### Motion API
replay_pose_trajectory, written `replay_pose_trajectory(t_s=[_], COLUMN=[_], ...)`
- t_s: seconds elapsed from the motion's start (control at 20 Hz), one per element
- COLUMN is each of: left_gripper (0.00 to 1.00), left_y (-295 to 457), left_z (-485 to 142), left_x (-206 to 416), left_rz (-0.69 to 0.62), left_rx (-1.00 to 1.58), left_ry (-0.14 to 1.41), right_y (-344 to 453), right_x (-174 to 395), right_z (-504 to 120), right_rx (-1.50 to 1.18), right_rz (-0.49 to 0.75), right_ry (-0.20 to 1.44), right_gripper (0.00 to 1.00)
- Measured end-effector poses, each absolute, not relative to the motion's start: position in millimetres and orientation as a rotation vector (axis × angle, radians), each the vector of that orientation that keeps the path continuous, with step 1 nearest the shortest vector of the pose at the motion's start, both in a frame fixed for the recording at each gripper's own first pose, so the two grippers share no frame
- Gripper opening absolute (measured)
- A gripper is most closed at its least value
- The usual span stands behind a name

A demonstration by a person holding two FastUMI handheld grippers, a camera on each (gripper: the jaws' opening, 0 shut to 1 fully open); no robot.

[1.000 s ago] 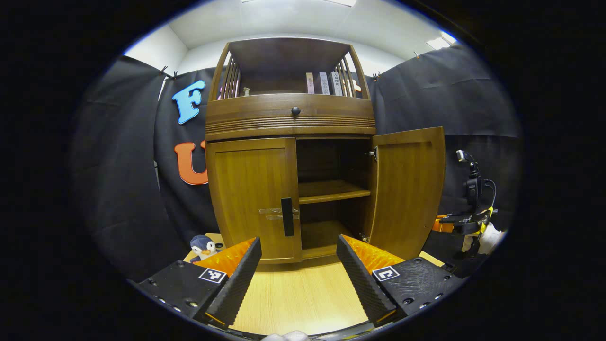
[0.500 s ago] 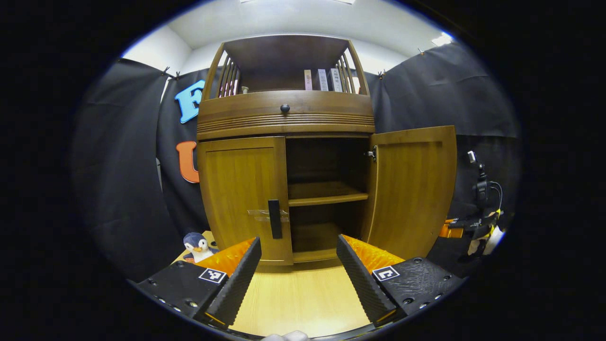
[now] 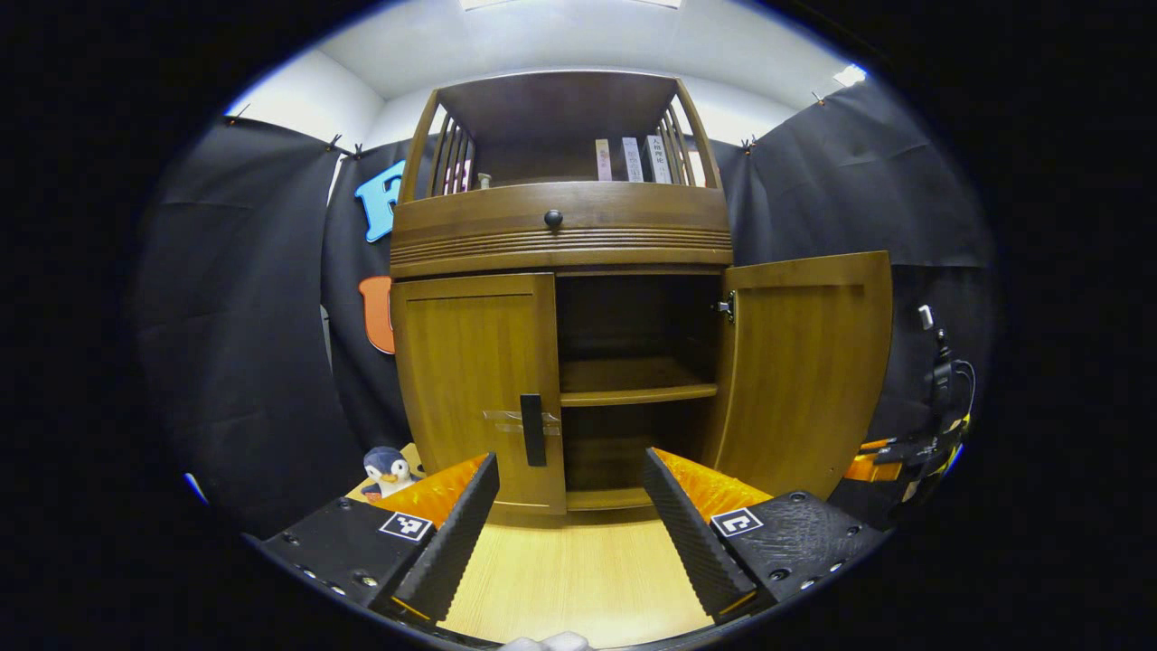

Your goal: Open the right door of the double-door shoe cabinet with the right hand, and open the left door with the left hand.

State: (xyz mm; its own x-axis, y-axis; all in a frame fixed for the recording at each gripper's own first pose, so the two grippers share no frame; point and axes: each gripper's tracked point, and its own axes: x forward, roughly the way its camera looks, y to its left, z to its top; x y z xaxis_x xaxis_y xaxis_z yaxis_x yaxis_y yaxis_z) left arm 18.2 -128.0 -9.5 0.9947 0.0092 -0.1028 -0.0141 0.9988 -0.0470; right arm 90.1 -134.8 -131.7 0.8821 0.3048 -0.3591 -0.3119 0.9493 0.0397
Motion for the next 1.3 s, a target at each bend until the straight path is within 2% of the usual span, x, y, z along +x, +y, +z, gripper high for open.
replay_pose_trajectory(t_s=[0.05,0.1,0.2,0.3,0.4,0.5,0.55,0.6,0.65,0.95,1.0,1.05,1.15,1.3], left_gripper=[1.00,0.96,0.96,0.96,0.96,0.96,0.96,1.00,0.96,0.96,1.00,0.95,0.95,0.95], left_y=[-125,-121,-112,-103,-96,-88,-83,-77,-69,-36,-35,-35,-37,-46], left_z=[-9,-10,-11,-13,-13,-19,-21,-24,-25,-44,-47,-51,-63,-78], left_x=[19,20,26,31,41,51,56,61,67,106,116,125,144,173], left_rz=[0.014,0.015,0.017,0.016,0.004,-0.010,-0.018,-0.023,-0.024,-0.027,-0.031,-0.038,-0.047,-0.054], left_rx=[-0.046,-0.043,-0.041,-0.048,-0.050,-0.044,-0.043,-0.042,-0.043,-0.062,-0.055,-0.046,-0.048,-0.078], left_ry=[0.102,0.103,0.102,0.102,0.086,0.092,0.091,0.093,0.091,0.089,0.082,0.080,0.084,0.090], right_y=[-142,-149,-167,-176,-172,-156,-147,-138,-126,-43,-30,-16,8,27], right_x=[85,80,71,58,43,28,22,17,13,0,2,3,3,1], right_z=[-128,-126,-114,-88,-63,-34,-24,-17,-10,1,-5,-9,-17,-33], right_rx=[-0.017,-0.015,-0.020,-0.029,-0.033,-0.029,-0.030,-0.032,-0.029,-0.032,-0.020,-0.003,0.023,0.008], right_rz=[0.300,0.271,0.191,0.123,0.073,0.046,0.032,0.015,-0.001,-0.049,-0.046,-0.041,-0.012,-0.005], right_ry=[0.366,0.361,0.339,0.280,0.226,0.169,0.147,0.131,0.115,0.052,0.056,0.063,0.092,0.147], right_gripper=[0.49,0.65,0.82,0.81,0.83,1.00,1.00,1.00,1.00,1.00,1.00,1.00,0.98,1.00])
